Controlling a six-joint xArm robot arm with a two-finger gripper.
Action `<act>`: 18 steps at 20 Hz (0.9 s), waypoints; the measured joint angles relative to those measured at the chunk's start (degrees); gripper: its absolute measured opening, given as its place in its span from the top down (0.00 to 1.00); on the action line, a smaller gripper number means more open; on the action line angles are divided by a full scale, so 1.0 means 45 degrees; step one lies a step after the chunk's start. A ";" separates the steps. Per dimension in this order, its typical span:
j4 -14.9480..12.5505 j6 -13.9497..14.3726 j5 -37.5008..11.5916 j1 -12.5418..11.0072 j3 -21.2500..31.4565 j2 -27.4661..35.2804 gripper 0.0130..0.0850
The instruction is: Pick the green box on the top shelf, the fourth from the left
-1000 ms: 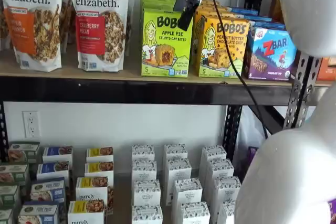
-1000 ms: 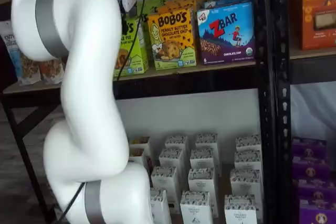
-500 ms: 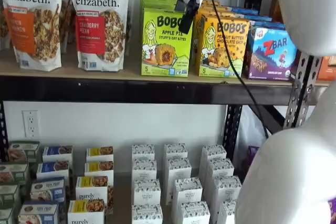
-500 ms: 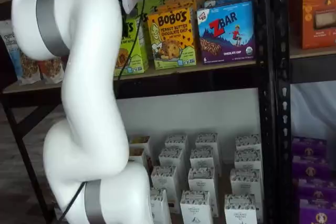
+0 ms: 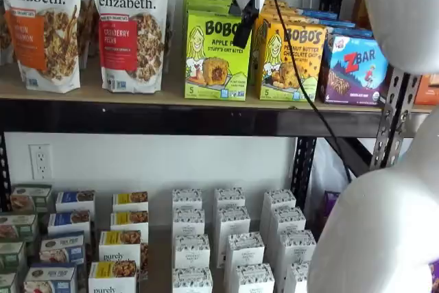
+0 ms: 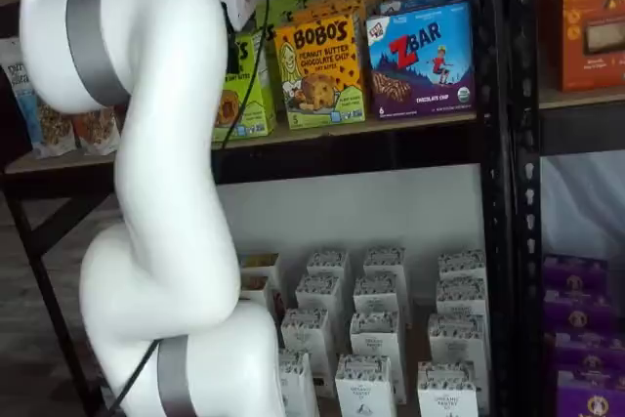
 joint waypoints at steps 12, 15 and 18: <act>-0.0070 0.0053 -0.0131 0.0094 0.0293 -0.0100 0.33; -0.0093 0.0075 -0.0135 0.0118 0.0289 -0.0089 0.33; -0.0090 0.0091 -0.0157 0.0134 0.0296 -0.0091 0.33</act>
